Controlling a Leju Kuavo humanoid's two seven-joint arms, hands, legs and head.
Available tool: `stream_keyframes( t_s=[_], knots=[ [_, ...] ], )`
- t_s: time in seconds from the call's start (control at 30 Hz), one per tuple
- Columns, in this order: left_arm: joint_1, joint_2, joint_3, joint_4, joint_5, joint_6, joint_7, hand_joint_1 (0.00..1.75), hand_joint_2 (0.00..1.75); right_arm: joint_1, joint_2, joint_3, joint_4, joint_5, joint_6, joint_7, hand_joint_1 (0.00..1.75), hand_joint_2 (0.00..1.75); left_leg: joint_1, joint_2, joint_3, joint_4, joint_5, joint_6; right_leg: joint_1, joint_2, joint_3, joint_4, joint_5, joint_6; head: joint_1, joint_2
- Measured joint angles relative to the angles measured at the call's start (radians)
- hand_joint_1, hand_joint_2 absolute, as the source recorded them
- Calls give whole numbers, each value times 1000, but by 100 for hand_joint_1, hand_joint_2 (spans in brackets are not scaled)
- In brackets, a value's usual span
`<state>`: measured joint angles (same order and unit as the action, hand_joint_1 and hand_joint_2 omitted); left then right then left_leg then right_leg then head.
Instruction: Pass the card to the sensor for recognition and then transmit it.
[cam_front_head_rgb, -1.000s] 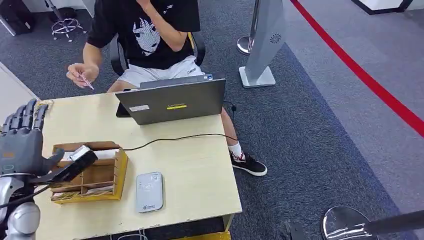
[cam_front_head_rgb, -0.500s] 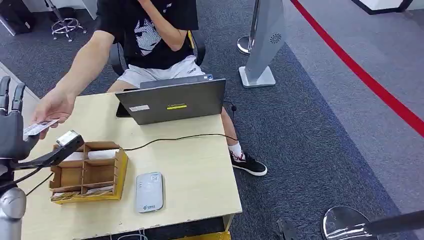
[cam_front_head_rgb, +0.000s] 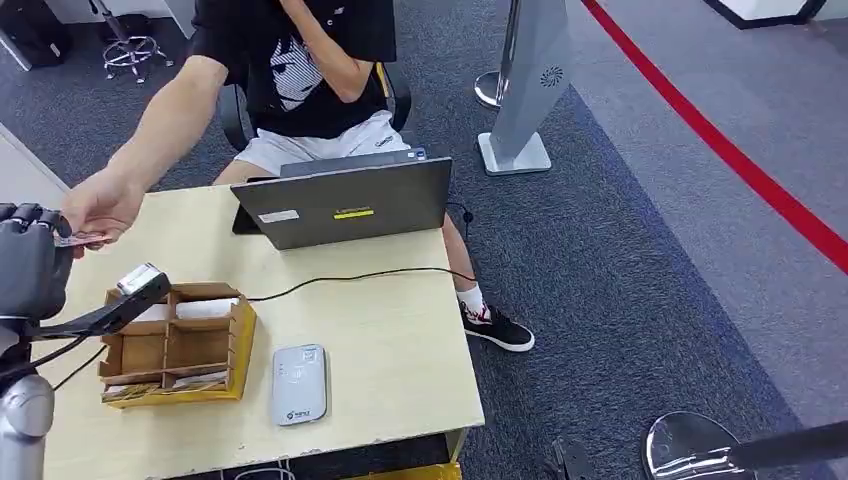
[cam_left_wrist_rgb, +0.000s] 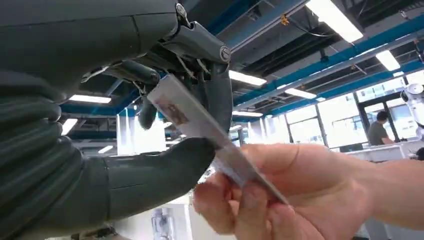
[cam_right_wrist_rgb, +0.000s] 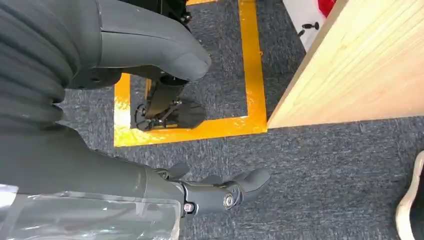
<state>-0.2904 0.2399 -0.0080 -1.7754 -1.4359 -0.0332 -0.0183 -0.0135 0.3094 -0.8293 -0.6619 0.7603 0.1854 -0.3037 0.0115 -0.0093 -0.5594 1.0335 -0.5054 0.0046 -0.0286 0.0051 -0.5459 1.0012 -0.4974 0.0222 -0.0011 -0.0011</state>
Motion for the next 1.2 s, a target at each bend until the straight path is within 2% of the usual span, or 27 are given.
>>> stream_keyframes(
  t_s=[0.17, 0.27, 0.77, 0.8, 0.9, 0.97, 1.07, 1.13, 1.2],
  knots=[
    [2, 1, -3, 0, 2, -7, -7, 175, 175, 0, 1, -3, -3, 2, 1, 9, 0, 175, 0, 0, 0, 0, 0, 0, 0, 0, 0, 0, 0, 0, 0, 0],
    [29, -1, -27, -2, 27, -9, -39, 175, 175, 1, 3, -8, -11, 5, 5, 12, 0, 175, 0, 0, 0, 0, 0, 0, 0, 0, 0, 0, 0, 0, 0, 0],
    [68, -4, -68, -17, 47, -6, -50, 175, 175, 2, 4, -24, -23, 11, 6, 12, 0, 175, 0, 0, 0, 0, 0, 0, 0, 0, 0, 0, 0, 0, -1, 0],
    [124, -22, -113, -37, 72, 18, -93, 175, 175, 3, 6, -31, -24, 1, 21, 10, 0, 175, 0, 0, 0, 0, 0, 0, 0, 0, 0, 0, 0, 0, 0, 0],
    [178, -49, -188, -37, 49, 53, -90, 175, 175, 2, 6, -32, -24, 2, 22, 0, 0, 175, 0, 0, -1, 0, 0, 0, 0, 0, 0, 0, 0, 0, 0, 0],
    [192, -54, -237, -38, 21, 75, -84, 175, 175, -11, 9, -20, -22, -19, 14, -34, 0, 175, 0, 0, -2, 0, 0, 0, 0, 0, -1, 0, 0, 0, 0, 0],
    [199, -73, -291, -38, -5, 75, -83, 175, 175, -46, 10, 17, -13, -56, -10, -40, 0, 175, 0, 0, 0, 0, 0, 0, 0, 0, 0, 0, 0, 0, 0, 0],
    [234, -120, -327, -38, -39, 74, -83, 175, 175, -57, 11, 44, -6, -86, -15, -29, 0, 175, -1, -1, 0, 0, 0, 0, -1, -1, 0, 0, 0, 0, -3, 0],
    [257, -153, -369, -36, -53, 74, -89, 175, 175, -59, 11, 61, -5, -98, -14, -24, 0, 175, 0, -3, -1, 0, 0, 0, 0, -3, 0, 0, 0, 0, 1, 0]
  ],
)
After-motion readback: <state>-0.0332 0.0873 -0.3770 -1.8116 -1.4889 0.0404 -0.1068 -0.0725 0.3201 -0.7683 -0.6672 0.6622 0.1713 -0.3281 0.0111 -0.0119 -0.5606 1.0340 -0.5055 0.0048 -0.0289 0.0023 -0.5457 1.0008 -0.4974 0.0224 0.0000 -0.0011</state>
